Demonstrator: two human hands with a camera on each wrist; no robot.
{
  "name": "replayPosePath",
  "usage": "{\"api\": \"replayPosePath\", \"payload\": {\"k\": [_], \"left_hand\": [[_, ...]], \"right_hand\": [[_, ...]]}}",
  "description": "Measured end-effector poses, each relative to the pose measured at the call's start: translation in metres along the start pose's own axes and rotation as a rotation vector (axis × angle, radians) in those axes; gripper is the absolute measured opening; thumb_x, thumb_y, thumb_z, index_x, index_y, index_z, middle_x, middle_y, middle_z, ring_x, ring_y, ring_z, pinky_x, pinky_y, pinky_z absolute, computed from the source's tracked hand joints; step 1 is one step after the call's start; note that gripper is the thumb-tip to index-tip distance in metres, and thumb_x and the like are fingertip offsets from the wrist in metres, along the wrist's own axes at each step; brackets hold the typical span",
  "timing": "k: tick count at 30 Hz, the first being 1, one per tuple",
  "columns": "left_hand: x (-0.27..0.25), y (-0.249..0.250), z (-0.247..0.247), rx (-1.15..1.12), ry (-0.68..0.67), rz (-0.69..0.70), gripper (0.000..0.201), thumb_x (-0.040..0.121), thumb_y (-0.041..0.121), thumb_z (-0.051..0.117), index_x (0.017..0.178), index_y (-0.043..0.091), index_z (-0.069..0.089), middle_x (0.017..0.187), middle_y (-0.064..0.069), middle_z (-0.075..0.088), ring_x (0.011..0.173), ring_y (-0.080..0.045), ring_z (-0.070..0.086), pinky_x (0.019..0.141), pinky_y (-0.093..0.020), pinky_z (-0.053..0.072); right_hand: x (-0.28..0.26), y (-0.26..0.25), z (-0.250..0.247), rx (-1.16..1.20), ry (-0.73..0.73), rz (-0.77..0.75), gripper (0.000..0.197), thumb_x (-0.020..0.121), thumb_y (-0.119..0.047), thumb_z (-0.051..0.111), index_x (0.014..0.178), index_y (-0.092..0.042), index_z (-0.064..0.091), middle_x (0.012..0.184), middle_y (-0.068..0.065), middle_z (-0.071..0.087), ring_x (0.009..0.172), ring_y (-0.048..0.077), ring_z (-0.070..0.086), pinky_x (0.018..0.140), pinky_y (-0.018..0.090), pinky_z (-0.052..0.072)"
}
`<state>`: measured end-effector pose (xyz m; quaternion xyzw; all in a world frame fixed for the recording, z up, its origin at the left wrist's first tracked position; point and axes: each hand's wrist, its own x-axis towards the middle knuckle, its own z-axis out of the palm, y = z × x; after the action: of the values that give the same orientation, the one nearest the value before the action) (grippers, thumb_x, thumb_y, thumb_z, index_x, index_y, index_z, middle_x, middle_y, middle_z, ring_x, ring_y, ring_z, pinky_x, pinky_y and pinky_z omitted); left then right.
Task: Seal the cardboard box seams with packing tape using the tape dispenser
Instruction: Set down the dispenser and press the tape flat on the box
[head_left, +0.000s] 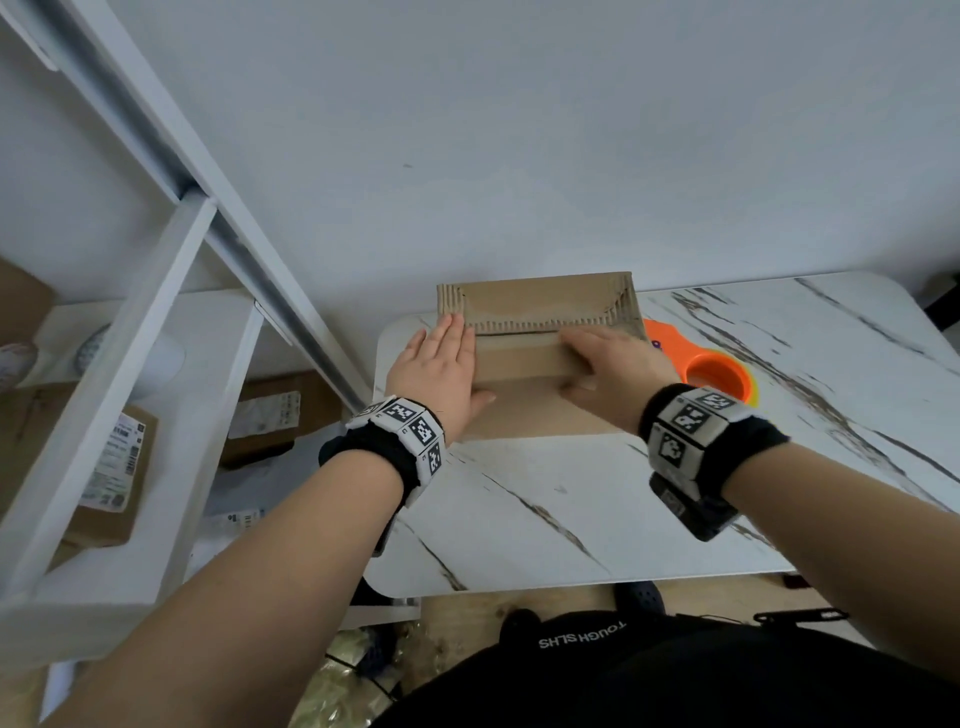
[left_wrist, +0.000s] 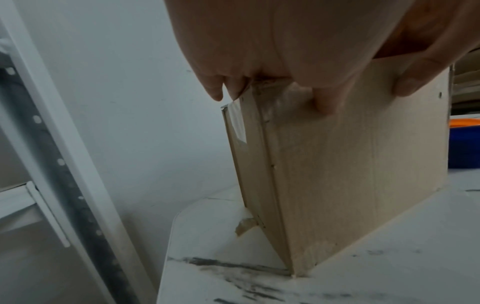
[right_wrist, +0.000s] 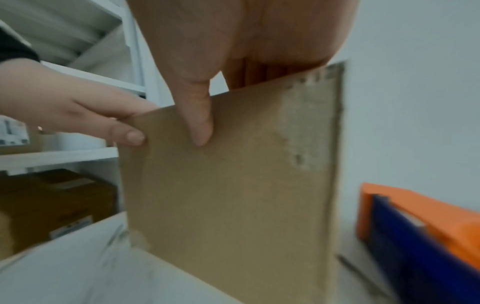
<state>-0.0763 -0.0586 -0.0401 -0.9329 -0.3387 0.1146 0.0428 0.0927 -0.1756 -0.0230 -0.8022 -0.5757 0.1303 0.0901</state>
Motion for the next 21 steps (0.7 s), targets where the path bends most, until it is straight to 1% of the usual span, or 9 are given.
{"api": "replayPosePath", "payload": {"k": [2,5,7,9,10,11,14,17,21], "left_hand": [[-0.001,0.000,0.001,-0.004,0.001,0.006,0.080,0.093,0.056,0.030,0.148,0.007,-0.001,0.159,-0.010,-0.005,0.146,-0.020,-0.006,0.119,-0.037,-0.001],[-0.003,0.001,0.000,-0.035,0.029,-0.008,0.084,0.091,0.060,0.029,0.148,0.006,0.000,0.158,-0.011,-0.006,0.146,-0.023,-0.006,0.119,-0.038,0.000],[-0.006,0.004,0.002,-0.083,0.022,-0.068,0.088,0.089,0.063,0.029,0.148,0.005,-0.001,0.157,-0.016,-0.008,0.146,-0.029,0.004,0.118,-0.038,0.010],[-0.008,0.008,0.002,-0.155,-0.003,-0.150,0.092,0.087,0.063,0.035,0.148,0.005,-0.002,0.156,-0.019,-0.009,0.136,-0.033,0.032,0.107,-0.037,0.035],[-0.009,0.009,0.000,-0.174,-0.012,-0.166,0.094,0.086,0.064,0.038,0.148,0.005,-0.001,0.157,-0.019,-0.008,0.129,-0.032,0.042,0.101,-0.036,0.042],[-0.008,0.008,-0.003,-0.170,-0.023,-0.164,0.094,0.085,0.065,0.039,0.148,0.006,0.000,0.157,-0.018,-0.006,0.127,-0.031,0.044,0.100,-0.036,0.042],[-0.005,0.001,-0.014,-0.068,-0.049,-0.135,0.098,0.081,0.070,0.039,0.148,0.006,0.008,0.158,-0.014,0.002,0.137,-0.026,0.034,0.116,-0.041,0.022],[-0.004,0.007,-0.019,-0.026,-0.039,-0.161,0.098,0.079,0.069,0.047,0.148,0.007,0.012,0.157,-0.017,0.000,0.144,-0.029,0.014,0.118,-0.047,0.012],[-0.002,0.039,-0.018,-0.104,-0.061,-0.125,0.095,0.081,0.061,0.052,0.149,0.012,0.007,0.157,-0.019,-0.004,0.144,-0.040,-0.003,0.118,-0.049,0.005]], "right_hand": [[-0.008,0.016,-0.009,-0.025,0.061,0.062,0.061,0.075,-0.041,0.069,0.129,-0.019,0.050,0.138,0.002,0.051,0.128,0.022,0.043,0.109,0.033,0.032],[-0.013,0.027,-0.015,-0.117,0.078,0.062,0.064,0.075,-0.047,0.067,0.130,-0.020,0.048,0.138,-0.001,0.050,0.131,0.018,0.041,0.117,0.034,0.016],[-0.013,0.026,-0.011,-0.133,0.077,0.058,0.060,0.077,-0.044,0.067,0.127,-0.017,0.049,0.136,0.002,0.052,0.128,0.020,0.043,0.114,0.034,0.021],[-0.014,0.023,-0.007,-0.091,0.096,0.068,0.052,0.077,-0.040,0.067,0.119,-0.013,0.055,0.129,0.005,0.056,0.123,0.025,0.046,0.105,0.036,0.034],[-0.015,0.021,-0.005,-0.082,0.105,0.064,0.047,0.077,-0.039,0.067,0.113,-0.011,0.058,0.124,0.006,0.058,0.119,0.026,0.047,0.100,0.036,0.039],[-0.016,0.021,-0.005,-0.095,0.108,0.054,0.043,0.076,-0.039,0.066,0.108,-0.011,0.060,0.119,0.006,0.060,0.115,0.027,0.049,0.096,0.035,0.041],[-0.019,0.026,-0.003,-0.130,0.093,0.018,0.042,0.076,-0.047,0.063,0.098,-0.011,0.065,0.108,0.005,0.065,0.107,0.026,0.052,0.092,0.036,0.043],[-0.018,0.031,-0.006,-0.100,0.101,0.006,0.045,0.078,-0.054,0.058,0.090,-0.012,0.066,0.097,0.005,0.065,0.099,0.026,0.054,0.086,0.036,0.045],[-0.017,0.031,-0.011,0.039,0.175,0.005,0.035,0.086,-0.040,0.057,0.075,-0.008,0.067,0.084,0.008,0.063,0.089,0.027,0.056,0.073,0.033,0.044]]}}
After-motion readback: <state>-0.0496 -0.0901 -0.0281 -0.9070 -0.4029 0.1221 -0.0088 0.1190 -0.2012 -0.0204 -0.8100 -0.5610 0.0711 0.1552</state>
